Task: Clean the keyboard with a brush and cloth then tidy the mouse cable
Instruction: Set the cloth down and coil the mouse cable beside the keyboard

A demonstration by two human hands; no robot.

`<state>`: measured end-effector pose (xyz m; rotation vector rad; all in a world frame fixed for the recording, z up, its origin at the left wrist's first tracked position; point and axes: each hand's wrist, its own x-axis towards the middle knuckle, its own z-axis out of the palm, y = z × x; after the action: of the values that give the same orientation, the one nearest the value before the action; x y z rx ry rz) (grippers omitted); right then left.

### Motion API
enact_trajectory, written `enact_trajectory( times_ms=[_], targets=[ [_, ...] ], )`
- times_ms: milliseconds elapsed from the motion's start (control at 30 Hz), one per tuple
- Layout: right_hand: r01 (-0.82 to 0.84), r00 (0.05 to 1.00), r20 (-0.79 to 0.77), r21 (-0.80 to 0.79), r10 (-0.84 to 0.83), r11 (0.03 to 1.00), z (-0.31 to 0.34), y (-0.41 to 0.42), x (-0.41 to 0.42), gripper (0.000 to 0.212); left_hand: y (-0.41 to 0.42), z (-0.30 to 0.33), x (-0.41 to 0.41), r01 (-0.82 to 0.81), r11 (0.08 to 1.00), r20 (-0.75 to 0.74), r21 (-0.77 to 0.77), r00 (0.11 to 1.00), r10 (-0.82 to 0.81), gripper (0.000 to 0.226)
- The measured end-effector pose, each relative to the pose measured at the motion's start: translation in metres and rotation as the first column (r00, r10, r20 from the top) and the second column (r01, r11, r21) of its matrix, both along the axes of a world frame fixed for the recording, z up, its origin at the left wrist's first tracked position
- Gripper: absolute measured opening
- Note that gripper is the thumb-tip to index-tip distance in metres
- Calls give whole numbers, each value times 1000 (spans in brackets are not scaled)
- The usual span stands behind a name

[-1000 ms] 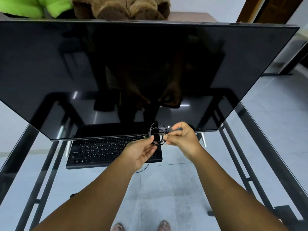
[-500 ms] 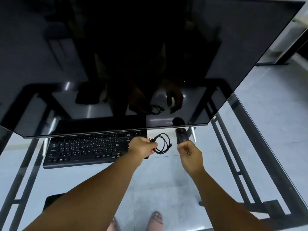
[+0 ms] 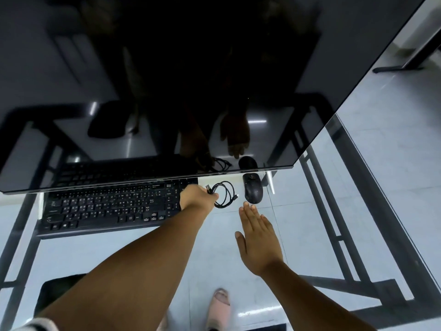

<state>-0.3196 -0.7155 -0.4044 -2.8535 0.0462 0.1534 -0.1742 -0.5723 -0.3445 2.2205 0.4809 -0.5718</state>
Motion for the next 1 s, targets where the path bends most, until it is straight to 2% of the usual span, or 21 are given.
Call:
enact_trajectory(
  times_ms=[100, 233, 333, 600, 867, 1000],
  targets=[
    [-6, 1000, -24, -10, 6, 1000, 2, 0, 0, 65, -2, -6, 0, -9, 1000, 29, 11, 1000, 9, 25],
    [-8, 999, -37, -25, 7, 1000, 1, 1, 0, 68, -1, -12, 0, -41, 999, 73, 17, 997, 40, 43],
    [-3, 999, -35, -28, 2, 1000, 0, 1, 0, 68, 0, -15, -2, -40, 999, 119, 27, 992, 37, 45],
    [-3, 999, -39, -23, 2, 1000, 4, 4, 2, 69, 15, 6, -15, -4, 999, 222, 48, 975, -6, 22],
    [67, 993, 82, 161, -81, 985, 29, 64, 5, 56, 106, 25, -42, 59, 996, 351, 73, 933, -81, 15],
    [82, 993, 58, 281, -102, 956, 33, 115, 4, 47, 176, 27, -56, 29, 993, 372, 111, 926, -68, 15]
  ],
)
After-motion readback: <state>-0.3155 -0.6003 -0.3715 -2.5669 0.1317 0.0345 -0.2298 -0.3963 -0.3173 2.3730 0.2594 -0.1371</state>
